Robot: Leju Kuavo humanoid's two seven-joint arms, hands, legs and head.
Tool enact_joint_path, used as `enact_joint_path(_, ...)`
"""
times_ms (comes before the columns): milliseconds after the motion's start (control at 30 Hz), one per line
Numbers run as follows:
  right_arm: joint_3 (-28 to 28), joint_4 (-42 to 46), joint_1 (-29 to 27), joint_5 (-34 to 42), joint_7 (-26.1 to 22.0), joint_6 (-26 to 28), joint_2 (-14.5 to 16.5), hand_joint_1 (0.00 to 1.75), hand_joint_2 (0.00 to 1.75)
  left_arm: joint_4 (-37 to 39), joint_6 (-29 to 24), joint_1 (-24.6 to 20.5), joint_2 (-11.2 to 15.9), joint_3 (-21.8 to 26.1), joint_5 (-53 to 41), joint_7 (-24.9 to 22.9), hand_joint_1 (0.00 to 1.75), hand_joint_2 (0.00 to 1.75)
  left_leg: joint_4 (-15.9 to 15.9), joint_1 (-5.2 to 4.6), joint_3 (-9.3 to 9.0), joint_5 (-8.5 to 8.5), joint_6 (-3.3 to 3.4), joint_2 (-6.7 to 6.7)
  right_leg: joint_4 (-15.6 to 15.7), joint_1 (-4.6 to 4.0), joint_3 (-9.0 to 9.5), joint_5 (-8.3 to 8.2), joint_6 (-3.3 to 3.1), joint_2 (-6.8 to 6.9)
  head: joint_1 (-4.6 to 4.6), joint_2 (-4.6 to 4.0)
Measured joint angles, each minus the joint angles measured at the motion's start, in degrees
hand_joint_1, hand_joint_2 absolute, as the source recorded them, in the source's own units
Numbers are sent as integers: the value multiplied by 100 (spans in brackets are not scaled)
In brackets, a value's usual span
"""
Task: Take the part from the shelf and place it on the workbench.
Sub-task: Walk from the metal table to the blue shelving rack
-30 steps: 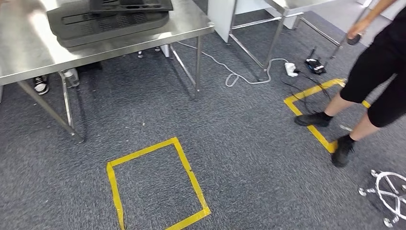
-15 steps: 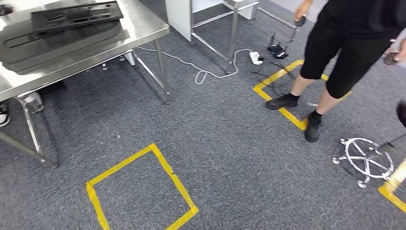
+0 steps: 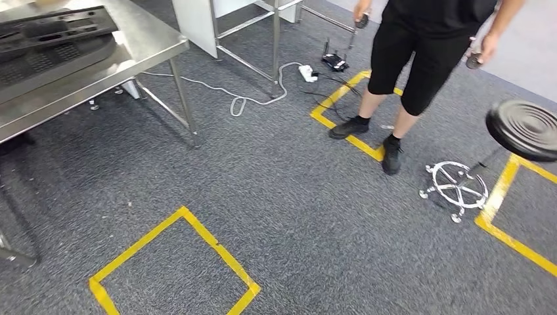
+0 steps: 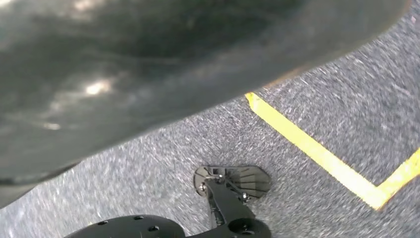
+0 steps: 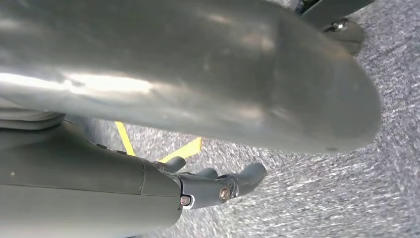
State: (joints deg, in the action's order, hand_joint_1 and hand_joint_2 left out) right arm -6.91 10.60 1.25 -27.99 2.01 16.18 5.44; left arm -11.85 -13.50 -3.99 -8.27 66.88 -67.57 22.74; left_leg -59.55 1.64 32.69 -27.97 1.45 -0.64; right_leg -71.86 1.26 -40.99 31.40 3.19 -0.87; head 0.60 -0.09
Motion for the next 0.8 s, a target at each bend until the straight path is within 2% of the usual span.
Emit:
enact_joint_path(33,0,0,2,-2,0,1,-1,0,0,0,-6,2,-1,0,1,2,0,0,0,-5,2,-3,0,-82,-212,3,-110,49,23,23,1,0)
enact_joint_path(67,0,0,-3,-2,0,1,-2,0,0,0,-15,0,-2,0,4,3,0,0,0,-6,2,-7,-2,-155,-180,4,-93,3,64,42,3,0)
enact_joint_path(100,0,0,-10,-3,0,2,-5,0,0,0,-24,-3,-4,0,8,3,0,0,0,-6,-3,-11,-7,-220,101,4,56,-119,110,83,4,0)
enact_joint_path(133,0,0,-12,-4,0,2,-8,0,0,0,-32,-6,-8,0,12,3,0,0,0,-8,-11,-18,-17,-280,530,-2,295,-263,144,190,6,0)
enact_joint_path(167,0,0,-3,-5,0,2,-10,0,0,0,-37,-6,-11,0,15,3,0,0,-3,-26,-22,-33,-40,-338,930,-16,512,-386,149,332,5,0)
enact_joint_path(200,0,0,11,-7,0,3,-11,0,0,0,-41,-5,-13,0,16,4,0,0,-1,-43,-37,-48,-71,-390,1219,-33,667,-470,126,434,-4,0)
enact_joint_path(233,0,0,20,-8,0,4,-10,0,0,0,-44,-5,-12,0,16,5,0,0,8,-57,-59,-62,-108,-444,1362,-51,733,-512,84,496,-13,0)
enact_joint_path(267,0,0,22,-9,1,5,-9,0,0,0,-46,-8,-12,0,16,7,0,0,28,-67,-87,-71,-148,-502,1387,-68,724,-530,35,476,-22,0)
enact_joint_path(300,0,-1,16,-9,3,6,-9,0,0,0,-51,-13,-13,0,16,8,0,0,51,-61,-122,-78,-188,-553,1406,-70,736,-555,-16,399,-28,0)
enact_joint_path(333,0,-1,3,-9,6,6,-9,0,0,0,-57,-19,-15,0,16,8,0,0,43,-47,-148,-105,-222,-532,1430,-45,756,-581,-62,334,-36,0)
enact_joint_path(400,-1,-2,-10,-8,19,7,-11,0,0,0,-88,-16,-16,0,10,7,0,0,-246,-27,-69,-328,-257,-297,1482,14,826,-632,-148,209,-65,0)
enact_joint_path(433,-2,-2,-12,-8,23,8,-10,0,0,0,-107,-9,-13,0,6,6,0,0,-565,-18,63,-516,-259,-130,1488,34,836,-640,-178,146,-83,0)
enact_joint_path(467,-2,-2,-8,-8,26,8,-9,0,0,0,-133,1,-10,0,0,1,0,0,-947,-18,238,-707,-257,-18,1486,24,839,-641,-197,76,-94,0)
enact_joint_path(500,-2,-2,-6,-9,27,8,-4,0,0,0,-159,9,-9,0,-6,-10,0,0,-1270,-18,398,-828,-260,41,1484,14,842,-638,-209,-6,-100,0)
enact_joint_path(533,-2,-2,-7,-9,27,8,1,0,0,0,-188,14,-8,0,-12,-22,0,0,-1436,-18,495,-839,-264,69,1480,6,847,-636,-211,-98,-102,0)
enact_joint_path(567,-2,-2,-11,-8,28,8,4,0,0,0,-215,17,-7,0,-16,-34,0,0,-1388,-13,494,-732,-267,83,1474,5,854,-634,-209,-191,-103,0)
enact_joint_path(600,-2,-2,-16,-8,28,8,5,0,0,0,-233,18,-6,0,-19,-43,0,0,-1114,1,388,-526,-273,114,1460,10,863,-627,-199,-286,-103,0)
enact_joint_path(667,-3,-2,-16,-8,28,8,4,0,0,0,-246,23,-4,-1,-20,-46,0,0,-419,43,95,-171,-283,337,1393,9,842,-594,-147,-453,-106,0)
enact_joint_path(700,-3,-2,-13,-9,28,8,3,0,0,0,-248,23,-4,-2,-22,-48,0,0,-196,51,2,-91,-274,428,1360,5,818,-577,-112,-519,-102,0)
enact_joint_path(733,-4,-2,-14,-9,28,8,3,0,0,0,-248,20,-5,-3,-24,-48,0,0,-107,40,-31,-84,-246,481,1345,1,790,-572,-76,-573,-100,0)
enact_joint_path(800,-4,-3,-30,-9,28,8,2,0,0,0,-250,10,-5,-3,-25,-50,0,0,-90,-4,-27,-78,-153,373,1366,9,723,-589,-12,-653,-97,0)
